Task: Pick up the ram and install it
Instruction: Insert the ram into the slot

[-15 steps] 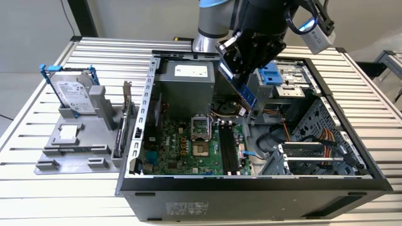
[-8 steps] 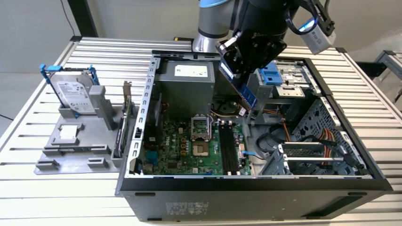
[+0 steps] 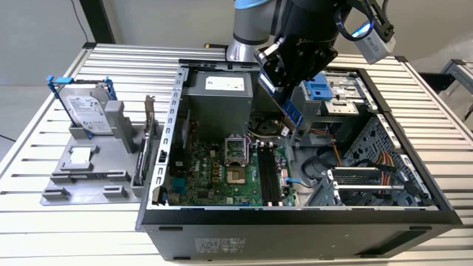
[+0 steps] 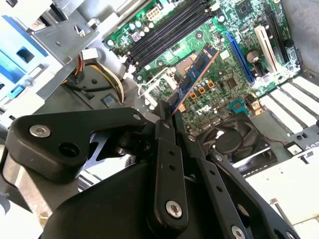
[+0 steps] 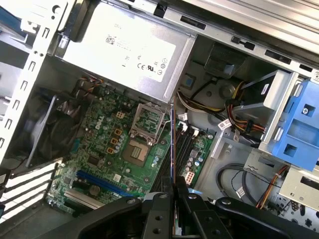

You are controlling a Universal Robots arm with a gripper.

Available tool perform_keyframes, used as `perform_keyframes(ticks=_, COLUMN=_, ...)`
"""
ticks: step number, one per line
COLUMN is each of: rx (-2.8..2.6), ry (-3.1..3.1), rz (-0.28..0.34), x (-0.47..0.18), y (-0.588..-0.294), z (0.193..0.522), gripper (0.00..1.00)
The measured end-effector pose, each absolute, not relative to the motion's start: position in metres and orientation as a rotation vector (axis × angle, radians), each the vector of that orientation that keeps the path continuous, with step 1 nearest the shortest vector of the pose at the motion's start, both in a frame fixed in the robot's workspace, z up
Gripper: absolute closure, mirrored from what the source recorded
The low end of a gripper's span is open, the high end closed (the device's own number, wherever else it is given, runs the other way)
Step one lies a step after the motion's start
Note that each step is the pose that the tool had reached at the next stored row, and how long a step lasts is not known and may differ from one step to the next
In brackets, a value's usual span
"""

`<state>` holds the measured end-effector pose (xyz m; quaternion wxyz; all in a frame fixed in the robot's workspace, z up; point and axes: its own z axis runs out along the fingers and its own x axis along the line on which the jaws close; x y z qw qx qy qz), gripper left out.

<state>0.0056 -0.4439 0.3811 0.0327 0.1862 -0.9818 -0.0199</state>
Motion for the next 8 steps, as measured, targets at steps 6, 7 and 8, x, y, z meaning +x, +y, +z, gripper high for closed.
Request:
perform_keyframes(ticks=6, rx=0.553, ry=-3.035, rz=-0.064, x=0.0056, y=-0.4439, z=0.3803, gripper=1.0)
perform_keyframes(ticks=7, rx=0.542, ry=-3.038, rz=-0.065, x=0.0056, y=-0.4439, z=0.3801, gripper=1.0)
perform_keyframes(ticks=8, rx=0.53, ry=-3.041, rz=-0.065, x=0.0056, y=-0.4439, z=0.3799, gripper=1.0)
